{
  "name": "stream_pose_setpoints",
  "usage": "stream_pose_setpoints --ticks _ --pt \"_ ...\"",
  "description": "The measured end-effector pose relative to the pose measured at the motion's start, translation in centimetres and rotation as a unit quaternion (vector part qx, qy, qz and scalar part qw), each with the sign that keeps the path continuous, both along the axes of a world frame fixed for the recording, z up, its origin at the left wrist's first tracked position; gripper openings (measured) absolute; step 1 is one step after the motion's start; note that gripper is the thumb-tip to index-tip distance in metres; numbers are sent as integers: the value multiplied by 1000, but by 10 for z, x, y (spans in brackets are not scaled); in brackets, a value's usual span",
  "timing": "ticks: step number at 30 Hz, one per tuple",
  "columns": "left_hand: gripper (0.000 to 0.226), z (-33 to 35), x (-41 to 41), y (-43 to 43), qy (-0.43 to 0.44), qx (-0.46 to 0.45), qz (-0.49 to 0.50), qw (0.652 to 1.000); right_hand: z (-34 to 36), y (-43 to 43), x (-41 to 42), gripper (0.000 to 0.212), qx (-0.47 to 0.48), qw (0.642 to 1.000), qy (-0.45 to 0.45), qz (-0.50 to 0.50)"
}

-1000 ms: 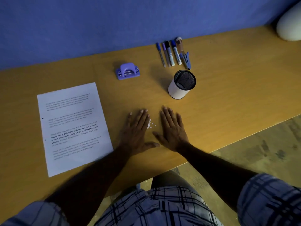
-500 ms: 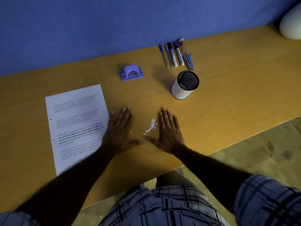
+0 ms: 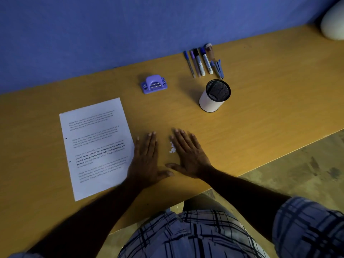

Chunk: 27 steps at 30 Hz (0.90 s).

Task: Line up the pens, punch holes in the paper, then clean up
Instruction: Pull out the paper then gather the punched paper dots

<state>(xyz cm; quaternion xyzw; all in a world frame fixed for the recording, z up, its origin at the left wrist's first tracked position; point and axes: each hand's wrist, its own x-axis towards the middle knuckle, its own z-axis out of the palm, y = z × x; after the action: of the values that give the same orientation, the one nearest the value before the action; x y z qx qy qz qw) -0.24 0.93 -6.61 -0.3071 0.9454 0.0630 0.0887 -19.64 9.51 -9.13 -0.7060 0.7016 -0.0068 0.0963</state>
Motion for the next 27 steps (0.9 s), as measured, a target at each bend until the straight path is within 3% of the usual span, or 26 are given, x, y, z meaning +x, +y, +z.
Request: stream_pose_setpoints --ticks 7,19,27 --pt "118 -8 -13 21 21 23 85 996 -1 15 -17 101 9 997 -20 -75" --pt "99 -12 -26 10 31 3 -7 999 -3 24 -19 96 12 997 -19 -73" --pt "117 -6 -20 -8 42 8 25 999 2 13 -14 103 27 995 -37 -88"
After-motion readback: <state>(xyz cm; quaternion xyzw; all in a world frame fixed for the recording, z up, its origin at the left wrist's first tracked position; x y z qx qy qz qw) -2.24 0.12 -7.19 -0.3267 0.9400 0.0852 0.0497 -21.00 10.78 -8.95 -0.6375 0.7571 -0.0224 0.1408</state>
